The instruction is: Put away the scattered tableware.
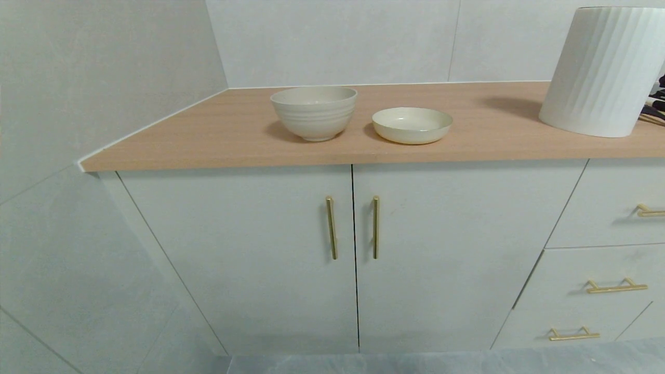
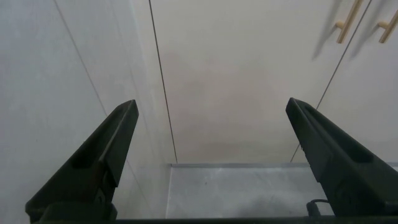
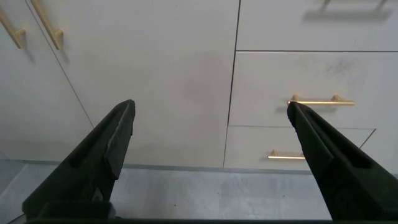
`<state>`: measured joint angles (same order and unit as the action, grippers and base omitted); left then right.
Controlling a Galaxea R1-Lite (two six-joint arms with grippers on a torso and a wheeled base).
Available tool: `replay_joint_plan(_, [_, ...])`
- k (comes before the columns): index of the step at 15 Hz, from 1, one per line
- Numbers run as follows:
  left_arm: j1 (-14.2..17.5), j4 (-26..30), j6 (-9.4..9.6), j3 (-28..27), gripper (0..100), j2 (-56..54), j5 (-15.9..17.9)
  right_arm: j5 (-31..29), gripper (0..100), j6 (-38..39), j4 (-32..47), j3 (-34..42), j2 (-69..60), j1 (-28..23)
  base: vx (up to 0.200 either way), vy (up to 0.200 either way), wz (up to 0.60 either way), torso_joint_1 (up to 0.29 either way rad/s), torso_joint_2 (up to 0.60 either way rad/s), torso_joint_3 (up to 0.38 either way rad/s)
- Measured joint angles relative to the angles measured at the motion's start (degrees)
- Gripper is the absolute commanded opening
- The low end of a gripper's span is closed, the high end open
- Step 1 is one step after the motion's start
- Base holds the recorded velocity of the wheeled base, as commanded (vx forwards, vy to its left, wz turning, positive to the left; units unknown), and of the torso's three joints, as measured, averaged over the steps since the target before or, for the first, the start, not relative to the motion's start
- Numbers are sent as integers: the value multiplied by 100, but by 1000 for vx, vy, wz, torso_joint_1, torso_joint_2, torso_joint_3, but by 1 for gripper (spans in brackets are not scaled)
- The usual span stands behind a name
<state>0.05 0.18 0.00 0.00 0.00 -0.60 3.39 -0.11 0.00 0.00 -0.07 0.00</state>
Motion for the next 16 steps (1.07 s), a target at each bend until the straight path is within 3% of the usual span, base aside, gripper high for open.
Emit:
replay_joint_plan(4, [2,0,0,0,100,0,0,2,100,11,0,0,0,0,0,150,0,-2,-1,4])
replay_joint_plan(16, [0,0,0,0,100,0,0,-9,100,-11,0,0,0,-2,0,0,0,0,0,0])
